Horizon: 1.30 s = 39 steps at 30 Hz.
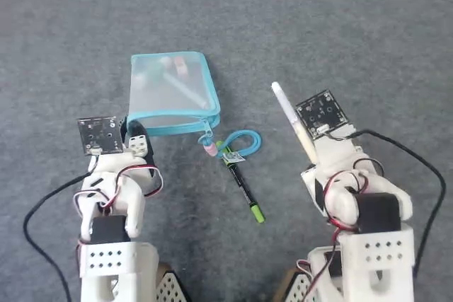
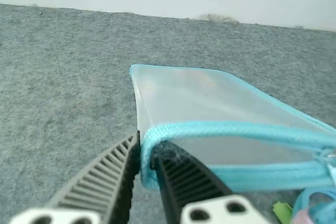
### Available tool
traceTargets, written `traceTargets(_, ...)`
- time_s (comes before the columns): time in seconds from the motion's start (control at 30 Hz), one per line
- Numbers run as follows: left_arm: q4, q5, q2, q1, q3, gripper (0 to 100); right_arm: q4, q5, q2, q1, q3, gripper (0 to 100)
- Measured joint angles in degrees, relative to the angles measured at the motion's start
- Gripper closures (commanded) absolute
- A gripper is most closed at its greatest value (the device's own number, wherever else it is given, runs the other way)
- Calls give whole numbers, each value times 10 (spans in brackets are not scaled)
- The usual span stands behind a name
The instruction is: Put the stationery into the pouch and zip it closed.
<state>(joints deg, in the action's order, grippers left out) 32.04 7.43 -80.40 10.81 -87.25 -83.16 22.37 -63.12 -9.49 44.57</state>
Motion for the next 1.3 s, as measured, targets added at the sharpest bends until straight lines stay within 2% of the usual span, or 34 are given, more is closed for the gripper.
traceTargets(0.13,0,0,0,-11,0,988,-43,18,8,-85,-71,990)
traceTargets(0.33,0,0,0,-18,0,988,-145,24,55,-294,-200,990)
traceTargets(0.43,0,0,0,-18,0,988,-156,19,93,-340,-229,990)
traceTargets(0.67,0,0,0,-18,0,988,-140,-6,200,-345,-236,990)
traceTargets(0.97,0,-2,0,-20,0,988,-83,-31,253,-256,-236,990)
traceTargets(1.3,0,-2,0,-34,0,988,-14,-63,345,-251,-280,990)
